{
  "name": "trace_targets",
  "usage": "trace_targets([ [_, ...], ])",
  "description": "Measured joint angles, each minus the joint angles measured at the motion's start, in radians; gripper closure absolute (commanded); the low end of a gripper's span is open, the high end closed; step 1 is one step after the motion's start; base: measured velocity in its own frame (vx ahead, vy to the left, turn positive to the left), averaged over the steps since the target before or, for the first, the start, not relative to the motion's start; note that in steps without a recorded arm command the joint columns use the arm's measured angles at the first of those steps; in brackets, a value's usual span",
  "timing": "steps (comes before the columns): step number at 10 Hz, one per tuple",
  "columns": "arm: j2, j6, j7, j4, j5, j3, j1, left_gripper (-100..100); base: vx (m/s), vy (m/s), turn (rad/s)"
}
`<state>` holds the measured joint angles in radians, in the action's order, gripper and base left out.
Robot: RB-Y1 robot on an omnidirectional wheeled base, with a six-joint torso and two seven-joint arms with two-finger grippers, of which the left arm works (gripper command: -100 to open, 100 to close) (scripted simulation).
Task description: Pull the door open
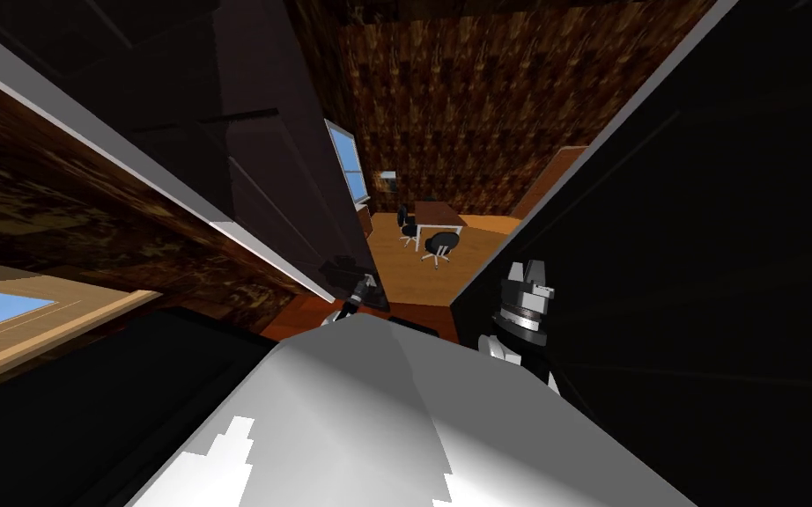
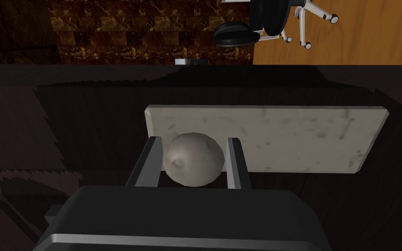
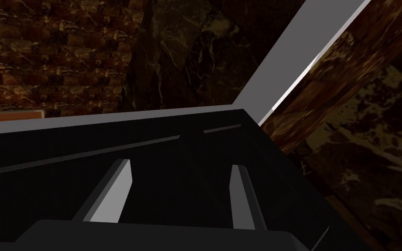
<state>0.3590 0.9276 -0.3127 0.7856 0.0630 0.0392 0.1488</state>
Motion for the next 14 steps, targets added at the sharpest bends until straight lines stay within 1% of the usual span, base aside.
trace_targets([
  [1, 0.012, 0.013, -0.014, 0.002, -0.005, 0.010, 0.012, 100, -0.101, 0.021, -0.030],
  [2, 0.012, 0.014, -0.017, 0.000, -0.007, 0.013, 0.016, 100, -0.140, 0.034, -0.117],
  [3, 0.019, 0.019, -0.022, 0.008, -0.009, 0.018, 0.028, 100, -0.174, 0.052, -0.137],
  [5, 0.034, 0.057, -0.035, -0.003, -0.013, 0.027, 0.039, 100, -0.178, 0.050, -0.114],
  [6, 0.045, 0.076, -0.045, -0.005, -0.016, 0.034, 0.049, 100, -0.207, 0.075, -0.140],
  [7, 0.053, 0.103, -0.055, -0.023, -0.019, 0.041, 0.051, 100, -0.224, 0.091, -0.175],
  [8, 0.063, 0.120, -0.064, -0.017, -0.023, 0.049, 0.068, 100, -0.211, 0.095, -0.132],
  [9, 0.072, 0.131, -0.073, -0.007, -0.027, 0.058, 0.085, 100, -0.188, 0.064, -0.099],
  [10, 0.077, 0.153, -0.079, -0.017, -0.030, 0.064, 0.094, 100, -0.088, 0.017, -0.012],
  [11, 0.076, 0.158, -0.080, -0.020, -0.032, 0.067, 0.098, 100, -0.121, 0.027, -0.086],
  [12, 0.072, 0.156, -0.081, -0.032, -0.039, 0.061, 0.088, 100, -0.198, 0.051, -0.118],
  [13, 0.069, 0.149, -0.083, -0.037, -0.047, 0.054, 0.073, 100, -0.196, 0.049, -0.092],
  [14, 0.065, 0.148, -0.083, -0.048, -0.053, 0.049, 0.056, 100, -0.160, 0.040, -0.076],
])
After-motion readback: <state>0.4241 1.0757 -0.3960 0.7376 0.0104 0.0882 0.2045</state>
